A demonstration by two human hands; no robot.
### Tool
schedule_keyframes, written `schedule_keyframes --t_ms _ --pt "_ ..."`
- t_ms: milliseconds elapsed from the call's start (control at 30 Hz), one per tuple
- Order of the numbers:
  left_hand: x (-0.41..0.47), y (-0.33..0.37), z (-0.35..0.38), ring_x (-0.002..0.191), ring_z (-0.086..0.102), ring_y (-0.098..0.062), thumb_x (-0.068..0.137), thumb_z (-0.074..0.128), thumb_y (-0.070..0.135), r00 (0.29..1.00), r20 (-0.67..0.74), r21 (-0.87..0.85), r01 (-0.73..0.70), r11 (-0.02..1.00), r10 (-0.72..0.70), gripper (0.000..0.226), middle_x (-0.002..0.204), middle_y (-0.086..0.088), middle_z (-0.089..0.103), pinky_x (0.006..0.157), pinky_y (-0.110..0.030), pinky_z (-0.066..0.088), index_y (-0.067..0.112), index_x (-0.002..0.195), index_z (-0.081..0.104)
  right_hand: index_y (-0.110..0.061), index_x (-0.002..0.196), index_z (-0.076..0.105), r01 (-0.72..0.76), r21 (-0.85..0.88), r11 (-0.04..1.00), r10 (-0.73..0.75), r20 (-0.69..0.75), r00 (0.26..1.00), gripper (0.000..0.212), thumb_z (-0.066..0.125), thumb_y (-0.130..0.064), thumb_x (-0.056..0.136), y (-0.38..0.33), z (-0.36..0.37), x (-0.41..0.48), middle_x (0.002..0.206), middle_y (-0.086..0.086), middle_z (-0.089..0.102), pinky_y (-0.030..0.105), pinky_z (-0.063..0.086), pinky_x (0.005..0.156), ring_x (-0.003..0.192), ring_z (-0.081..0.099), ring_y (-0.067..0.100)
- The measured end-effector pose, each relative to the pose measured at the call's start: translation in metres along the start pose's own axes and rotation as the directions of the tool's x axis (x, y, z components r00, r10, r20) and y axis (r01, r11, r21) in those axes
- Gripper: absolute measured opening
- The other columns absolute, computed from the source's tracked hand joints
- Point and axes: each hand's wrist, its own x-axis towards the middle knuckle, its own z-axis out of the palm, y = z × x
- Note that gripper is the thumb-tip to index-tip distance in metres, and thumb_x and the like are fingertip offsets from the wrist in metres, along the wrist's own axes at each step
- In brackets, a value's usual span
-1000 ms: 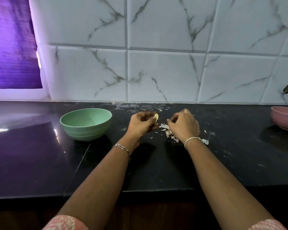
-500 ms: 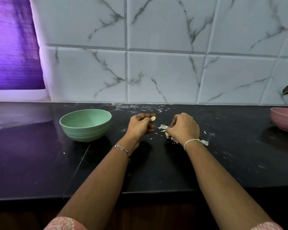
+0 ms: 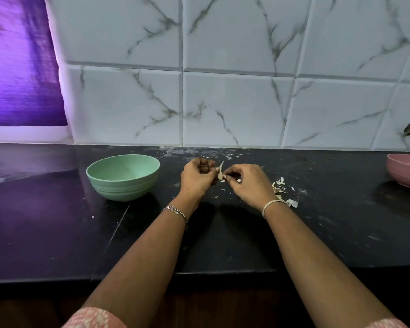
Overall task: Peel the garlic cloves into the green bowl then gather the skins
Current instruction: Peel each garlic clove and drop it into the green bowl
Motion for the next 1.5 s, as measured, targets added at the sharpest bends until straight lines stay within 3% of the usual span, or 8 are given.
schedule_keyframes --t_ms 267,367,633,1033,1167,1267,1367,1500 --pt "-0.006 0.006 -0.002 0.071 0.064 -0.012 0.083 0.067 -0.009 0.995 0.102 -0.16 0.026 0.987 -0.01 0.015 0.076 -0.005 0.066 0.066 -0.018 0.056 0.003 0.092 0.066 -0.024 0.092 0.076 -0.142 0.087 0.986 0.144 -0.011 0.99 0.013 0.069 -0.029 0.083 -0.005 0.0 0.0 0.084 -0.008 0.073 0.027 0.055 0.075 0.081 0.067 0.01" --pt "-0.007 0.006 -0.003 0.072 0.064 -0.01 0.079 0.069 -0.011 0.992 0.126 -0.135 0.04 0.99 -0.023 0.022 0.08 -0.007 0.066 0.064 -0.016 0.054 0.0 0.099 0.067 -0.023 0.087 0.076 -0.191 0.182 0.965 0.195 -0.001 0.981 0.009 0.069 -0.026 0.083 -0.004 0.003 0.002 0.077 -0.009 0.072 0.026 0.055 0.072 0.075 0.068 0.008" --pt "-0.009 0.007 -0.003 0.068 0.066 -0.016 0.081 0.07 -0.006 0.987 0.14 -0.111 0.09 0.99 -0.074 0.009 0.076 -0.013 0.069 0.07 -0.022 0.058 0.002 0.085 0.07 -0.023 0.08 0.075 -0.2 0.295 0.934 0.211 -0.004 0.978 0.004 0.072 -0.023 0.082 -0.002 0.006 0.005 0.067 -0.01 0.07 0.02 0.047 0.059 0.047 0.056 -0.007" --pt "-0.009 0.013 -0.004 0.059 0.065 -0.01 0.086 0.065 -0.004 0.957 0.203 -0.239 0.253 0.937 -0.206 0.006 0.07 -0.006 0.068 0.067 -0.023 0.059 0.002 0.085 0.068 -0.028 0.069 0.068 -0.204 0.32 0.925 0.221 -0.016 0.975 0.016 0.067 -0.018 0.081 -0.002 0.008 0.006 0.068 -0.008 0.07 0.03 0.055 0.071 0.067 0.066 0.01" --pt "-0.008 0.01 0.0 0.058 0.056 -0.012 0.091 0.061 0.002 0.964 0.17 -0.142 0.227 0.963 -0.203 0.009 0.077 -0.006 0.058 0.058 -0.026 0.056 0.01 0.087 0.06 -0.028 0.081 0.071 -0.232 0.424 0.875 0.282 -0.058 0.958 0.007 0.068 -0.033 0.084 0.002 0.008 0.009 0.076 -0.006 0.072 0.035 0.056 0.078 0.076 0.068 0.013" --pt "-0.01 0.007 0.002 0.061 0.057 -0.016 0.094 0.059 0.005 0.961 0.211 -0.054 0.193 0.98 -0.178 0.006 0.086 -0.012 0.055 0.057 -0.029 0.056 0.009 0.094 0.055 -0.038 0.094 0.07 -0.203 0.546 0.813 0.243 -0.001 0.97 0.011 0.07 -0.043 0.084 0.002 0.007 0.008 0.087 0.0 0.073 0.035 0.056 0.083 0.084 0.069 0.019" --pt "-0.01 0.007 0.0 0.06 0.059 -0.015 0.09 0.065 0.004 0.974 0.188 -0.017 0.13 0.991 -0.124 0.01 0.081 -0.011 0.058 0.053 -0.022 0.056 0.009 0.091 0.056 -0.03 0.085 0.07 -0.176 0.505 0.845 0.188 0.027 0.982 0.007 0.073 -0.024 0.086 -0.002 0.006 0.006 0.085 0.002 0.074 0.034 0.055 0.08 0.08 0.069 0.017" --pt "-0.008 0.007 -0.004 0.066 0.061 -0.014 0.074 0.075 -0.01 0.989 0.131 -0.025 0.073 0.997 -0.069 0.027 0.078 -0.008 0.062 0.057 -0.021 0.054 0.009 0.084 0.059 -0.02 0.078 0.063 -0.246 0.551 0.797 0.249 0.07 0.966 0.015 0.068 -0.012 0.09 -0.003 0.005 0.008 0.068 0.0 0.065 0.027 0.05 0.058 0.052 0.058 0.004"
